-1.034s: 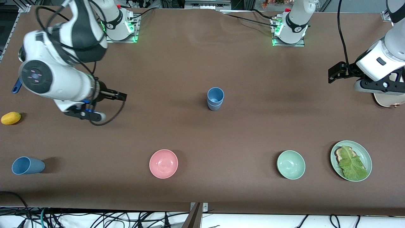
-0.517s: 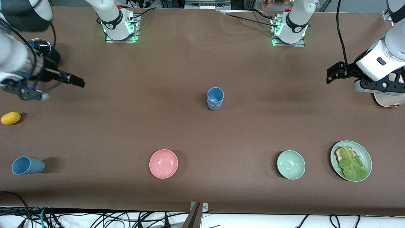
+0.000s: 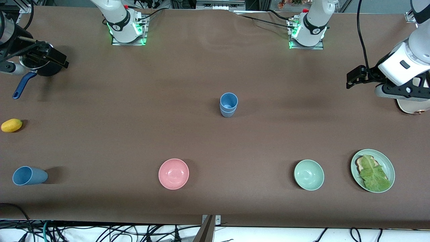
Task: Stack blue cups with both arms
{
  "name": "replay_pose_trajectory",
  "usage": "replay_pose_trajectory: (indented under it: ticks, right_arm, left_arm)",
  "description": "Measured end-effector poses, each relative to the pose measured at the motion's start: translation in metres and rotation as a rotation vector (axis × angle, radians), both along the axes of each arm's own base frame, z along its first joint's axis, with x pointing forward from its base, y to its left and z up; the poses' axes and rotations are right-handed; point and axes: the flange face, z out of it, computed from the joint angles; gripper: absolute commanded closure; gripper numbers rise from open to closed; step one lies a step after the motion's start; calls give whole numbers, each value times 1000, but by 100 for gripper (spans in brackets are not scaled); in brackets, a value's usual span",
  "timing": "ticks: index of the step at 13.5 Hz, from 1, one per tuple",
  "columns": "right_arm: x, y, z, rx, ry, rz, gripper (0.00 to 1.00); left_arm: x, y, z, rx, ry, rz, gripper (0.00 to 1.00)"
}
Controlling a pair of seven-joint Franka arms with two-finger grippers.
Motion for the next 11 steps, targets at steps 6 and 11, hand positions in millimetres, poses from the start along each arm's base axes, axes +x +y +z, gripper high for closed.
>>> replay_pose_trajectory:
  ticks: [6,11]
  right_arm:
    - [27,-6,-11,10,-53,64,0]
    - [42,-17,-16,13,-110,108,0]
  left_arm:
    - [0,0,0,0,0,0,0]
    - [0,0,0,0,0,0,0]
